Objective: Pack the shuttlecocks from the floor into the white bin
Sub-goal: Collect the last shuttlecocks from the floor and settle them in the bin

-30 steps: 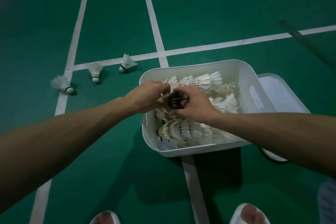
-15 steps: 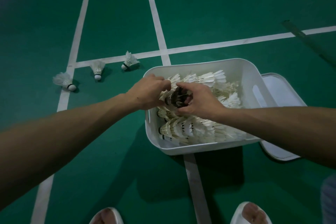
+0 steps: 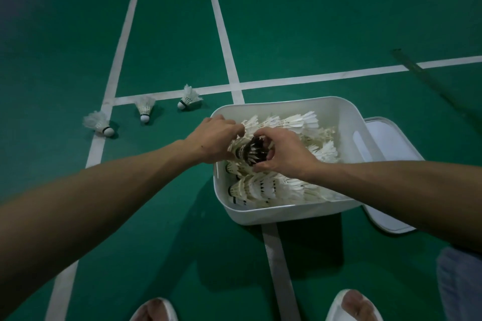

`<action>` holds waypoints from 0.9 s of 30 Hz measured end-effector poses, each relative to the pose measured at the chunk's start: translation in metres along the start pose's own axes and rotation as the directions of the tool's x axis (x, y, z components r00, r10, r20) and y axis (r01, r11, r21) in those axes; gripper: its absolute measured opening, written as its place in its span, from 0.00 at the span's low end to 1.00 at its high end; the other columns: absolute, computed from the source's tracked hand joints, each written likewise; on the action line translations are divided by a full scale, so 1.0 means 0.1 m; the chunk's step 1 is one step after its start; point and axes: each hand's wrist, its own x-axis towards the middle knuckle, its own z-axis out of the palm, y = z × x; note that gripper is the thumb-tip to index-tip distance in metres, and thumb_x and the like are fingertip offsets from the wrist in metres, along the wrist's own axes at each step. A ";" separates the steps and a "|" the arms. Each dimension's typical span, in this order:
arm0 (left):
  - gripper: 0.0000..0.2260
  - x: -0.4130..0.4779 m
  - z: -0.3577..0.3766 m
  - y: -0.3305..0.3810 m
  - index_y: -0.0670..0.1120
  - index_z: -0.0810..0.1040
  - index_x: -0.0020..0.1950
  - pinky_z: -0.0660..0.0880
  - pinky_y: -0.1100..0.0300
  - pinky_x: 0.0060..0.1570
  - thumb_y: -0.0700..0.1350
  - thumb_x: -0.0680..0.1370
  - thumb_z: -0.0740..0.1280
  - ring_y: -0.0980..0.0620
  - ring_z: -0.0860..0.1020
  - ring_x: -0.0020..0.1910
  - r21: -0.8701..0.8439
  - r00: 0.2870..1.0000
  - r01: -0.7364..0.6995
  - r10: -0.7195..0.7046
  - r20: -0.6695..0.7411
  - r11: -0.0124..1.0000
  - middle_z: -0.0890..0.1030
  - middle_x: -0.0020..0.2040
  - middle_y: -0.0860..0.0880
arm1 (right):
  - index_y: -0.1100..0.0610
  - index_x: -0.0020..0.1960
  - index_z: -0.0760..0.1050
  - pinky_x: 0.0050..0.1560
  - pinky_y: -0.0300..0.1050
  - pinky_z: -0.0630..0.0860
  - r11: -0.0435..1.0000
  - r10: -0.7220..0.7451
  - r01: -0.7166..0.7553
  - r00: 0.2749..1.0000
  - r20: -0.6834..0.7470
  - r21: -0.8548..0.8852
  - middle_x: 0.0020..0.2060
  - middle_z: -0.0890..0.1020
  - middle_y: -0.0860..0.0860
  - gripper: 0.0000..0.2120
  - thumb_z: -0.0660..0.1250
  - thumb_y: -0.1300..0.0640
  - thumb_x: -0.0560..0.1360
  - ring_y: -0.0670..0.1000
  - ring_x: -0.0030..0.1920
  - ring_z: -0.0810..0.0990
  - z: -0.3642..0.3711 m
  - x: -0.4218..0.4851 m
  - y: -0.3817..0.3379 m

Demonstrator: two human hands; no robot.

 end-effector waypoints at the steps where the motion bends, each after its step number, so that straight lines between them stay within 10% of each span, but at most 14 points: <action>1: 0.23 0.01 -0.01 -0.01 0.49 0.73 0.60 0.69 0.52 0.56 0.56 0.70 0.73 0.47 0.71 0.57 -0.005 1.000 0.002 -0.002 -0.001 1.000 0.78 0.56 0.50 | 0.53 0.65 0.74 0.47 0.40 0.74 1.000 0.001 -0.001 1.000 -0.005 -0.019 0.46 0.76 0.46 0.33 0.81 0.55 0.62 0.42 0.39 0.73 -0.01 0.00 0.01; 18: 0.29 0.00 -0.45 -0.50 0.47 0.72 0.66 0.68 0.50 0.62 0.55 0.69 0.75 0.46 0.70 0.60 -0.005 0.998 0.051 -0.051 -0.047 0.999 0.75 0.62 0.47 | 0.54 0.62 0.75 0.52 0.41 0.71 0.951 -0.173 0.183 0.983 0.060 -0.250 0.58 0.77 0.51 0.26 0.77 0.48 0.68 0.49 0.54 0.75 -0.35 0.62 -0.46; 27: 0.33 -0.03 -0.34 -1.72 0.48 0.68 0.69 0.68 0.49 0.63 0.57 0.69 0.74 0.44 0.67 0.63 0.033 0.950 0.312 -0.312 0.003 0.950 0.71 0.64 0.46 | 0.54 0.66 0.71 0.63 0.47 0.69 0.911 -0.229 0.262 0.964 0.138 -0.317 0.61 0.75 0.54 0.29 0.76 0.46 0.69 0.54 0.62 0.73 0.04 1.72 -0.98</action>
